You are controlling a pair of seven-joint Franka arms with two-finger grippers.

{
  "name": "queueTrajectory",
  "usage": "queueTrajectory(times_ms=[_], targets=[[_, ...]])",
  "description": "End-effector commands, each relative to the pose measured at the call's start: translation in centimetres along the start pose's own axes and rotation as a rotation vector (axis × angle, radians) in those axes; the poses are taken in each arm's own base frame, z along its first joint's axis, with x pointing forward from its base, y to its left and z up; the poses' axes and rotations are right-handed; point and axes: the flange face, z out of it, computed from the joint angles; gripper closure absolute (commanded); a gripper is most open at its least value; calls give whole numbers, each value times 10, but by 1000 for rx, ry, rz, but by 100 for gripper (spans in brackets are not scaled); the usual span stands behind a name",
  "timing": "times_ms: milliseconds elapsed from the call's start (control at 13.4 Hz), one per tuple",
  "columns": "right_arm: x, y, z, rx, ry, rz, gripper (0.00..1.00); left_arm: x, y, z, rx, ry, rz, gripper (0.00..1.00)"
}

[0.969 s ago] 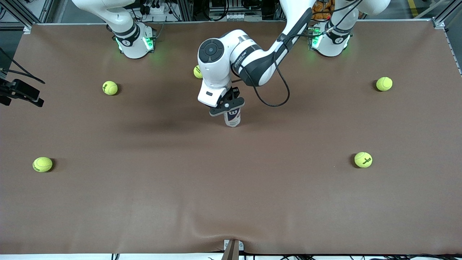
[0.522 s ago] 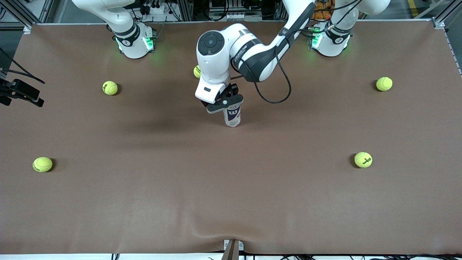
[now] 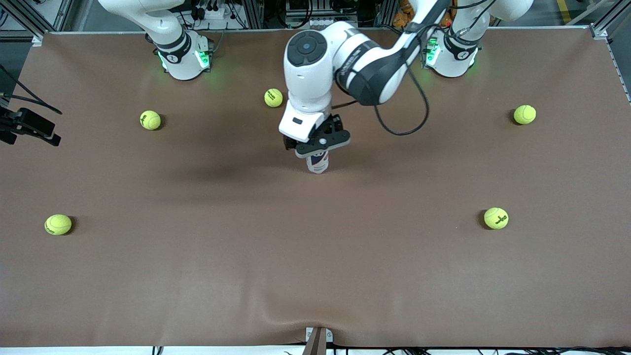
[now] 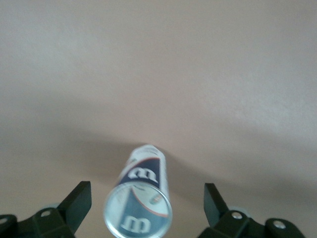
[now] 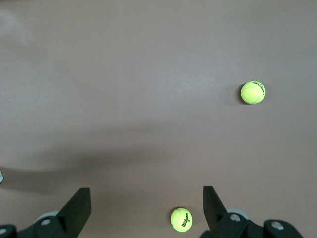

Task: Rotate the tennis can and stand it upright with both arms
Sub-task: 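Open the left gripper to release the can, then raise the left gripper off the can and draw it back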

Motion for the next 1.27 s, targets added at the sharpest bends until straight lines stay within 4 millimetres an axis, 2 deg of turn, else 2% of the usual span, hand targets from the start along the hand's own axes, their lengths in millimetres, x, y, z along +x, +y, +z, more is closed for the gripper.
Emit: queueTrajectory(times_ms=[0, 224, 298, 522, 671, 1193], targets=[[4, 1, -3, 21, 0, 15, 0, 21, -21, -26, 17, 29, 29, 0], [4, 1, -3, 21, 0, 15, 0, 47, -43, -42, 17, 34, 21, 0], [4, 1, -3, 21, -1, 13, 0, 63, -56, -47, 23, 30, 28, 0], [4, 2, -2, 21, -3, 13, 0, 93, -87, -58, 34, 7, 65, 0], [4, 0, -3, 21, -3, 9, 0, 103, -102, -65, 47, -4, 64, 0], [3, -1, -3, 23, -7, 5, 0, 175, -196, -84, 86, -68, 123, 0]])
